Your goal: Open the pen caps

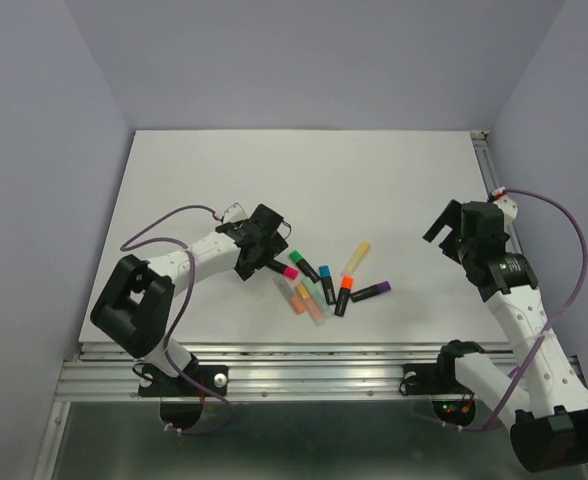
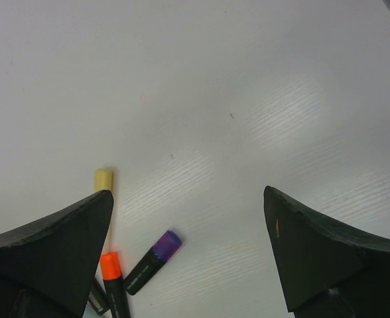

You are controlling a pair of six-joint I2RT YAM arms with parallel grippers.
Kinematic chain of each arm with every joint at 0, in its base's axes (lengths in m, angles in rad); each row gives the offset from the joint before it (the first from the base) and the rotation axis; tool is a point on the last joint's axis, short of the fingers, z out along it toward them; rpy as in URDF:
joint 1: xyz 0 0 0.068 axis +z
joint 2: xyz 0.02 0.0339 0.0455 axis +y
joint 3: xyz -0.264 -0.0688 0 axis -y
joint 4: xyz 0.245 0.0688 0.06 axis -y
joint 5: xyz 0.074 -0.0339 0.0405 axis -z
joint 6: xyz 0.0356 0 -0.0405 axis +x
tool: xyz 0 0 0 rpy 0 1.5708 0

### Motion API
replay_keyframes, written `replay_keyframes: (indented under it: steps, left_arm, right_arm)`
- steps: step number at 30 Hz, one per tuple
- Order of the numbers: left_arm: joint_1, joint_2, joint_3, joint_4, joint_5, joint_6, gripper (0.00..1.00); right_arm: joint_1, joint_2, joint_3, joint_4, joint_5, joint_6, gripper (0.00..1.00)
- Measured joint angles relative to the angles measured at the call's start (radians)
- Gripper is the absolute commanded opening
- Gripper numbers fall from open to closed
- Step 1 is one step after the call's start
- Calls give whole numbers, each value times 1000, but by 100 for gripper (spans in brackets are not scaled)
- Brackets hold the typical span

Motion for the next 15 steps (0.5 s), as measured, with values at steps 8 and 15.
replay_keyframes:
  steps: [8,15]
  left_arm:
    - [-20,126,55,-38,2,-40,93]
    - [-50,270,198,-154,-16,-63,85]
  right_arm:
    - [0,-55,-43,-1,23,18,100]
    - [0,-39,-43,-12,59,35,100]
